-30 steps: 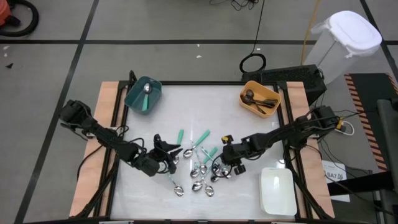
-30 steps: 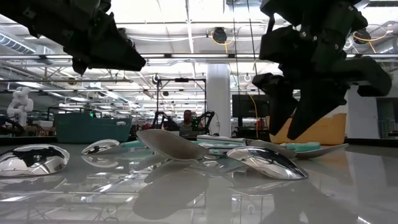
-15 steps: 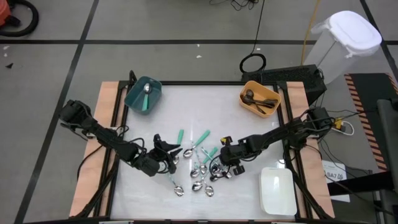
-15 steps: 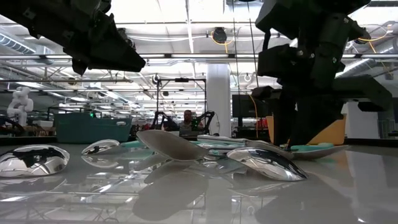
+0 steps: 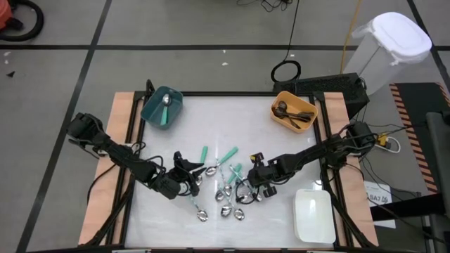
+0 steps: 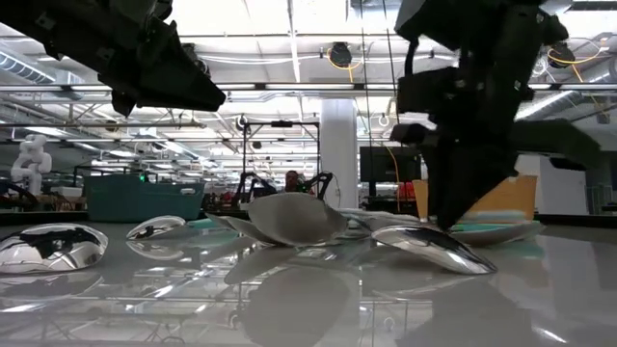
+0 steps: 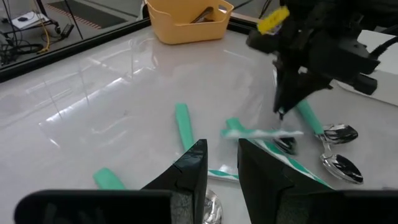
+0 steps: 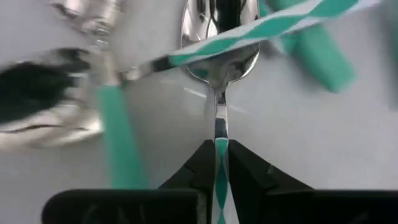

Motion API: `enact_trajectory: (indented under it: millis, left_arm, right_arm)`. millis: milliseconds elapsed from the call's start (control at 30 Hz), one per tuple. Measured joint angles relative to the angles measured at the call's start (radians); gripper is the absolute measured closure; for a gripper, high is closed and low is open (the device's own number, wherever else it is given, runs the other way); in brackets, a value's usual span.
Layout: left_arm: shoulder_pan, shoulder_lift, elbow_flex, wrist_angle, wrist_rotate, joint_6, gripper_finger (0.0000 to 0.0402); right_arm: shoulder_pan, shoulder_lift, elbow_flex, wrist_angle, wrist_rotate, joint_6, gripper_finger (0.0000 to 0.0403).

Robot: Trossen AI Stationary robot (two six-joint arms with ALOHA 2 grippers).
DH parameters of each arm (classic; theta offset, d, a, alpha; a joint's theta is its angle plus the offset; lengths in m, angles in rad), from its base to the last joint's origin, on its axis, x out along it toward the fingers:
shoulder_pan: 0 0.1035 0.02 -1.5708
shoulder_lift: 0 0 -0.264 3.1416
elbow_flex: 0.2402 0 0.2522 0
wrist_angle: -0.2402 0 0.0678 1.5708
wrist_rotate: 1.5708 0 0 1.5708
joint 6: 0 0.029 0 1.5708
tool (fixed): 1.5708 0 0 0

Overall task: Sort silverware by color (type)
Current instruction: Put the patterned green spoon into the white bin

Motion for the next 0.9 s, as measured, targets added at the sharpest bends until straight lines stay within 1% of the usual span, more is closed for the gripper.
enact_trajectory:
  millis: [100, 300, 467, 600, 733, 900]
  left_arm:
    - [0.0, 0.0, 0.0, 0.0, 0.0, 0.0, 0.0314]
    - [0.0, 0.0, 0.0, 0.0, 0.0, 0.002, 0.0314]
    - [0.0, 0.0, 0.0, 0.0, 0.0, 0.002, 0.0314]
    - [0.0, 0.0, 0.0, 0.0, 0.0, 0.001, 0.0314]
    - [0.0, 0.0, 0.0, 0.0, 0.0, 0.0, 0.0314]
    - [0.0, 0.0, 0.0, 0.0, 0.0, -0.004, 0.0314]
  right_arm:
    - [0.024, -0.001, 0.063, -0.081, 0.076, 0.0, 0.0384]
    - [0.065, -0.001, 0.176, -0.216, 0.156, 0.025, 0.0382]
    - [0.101, -0.002, 0.252, -0.295, 0.205, 0.027, 0.0382]
    - [0.12, -0.002, 0.311, -0.35, 0.22, 0.035, 0.0382]
    - [0.137, -0.002, 0.369, -0.428, 0.274, 0.072, 0.0382]
    - [0.153, -0.002, 0.445, -0.582, 0.327, 0.161, 0.0382]
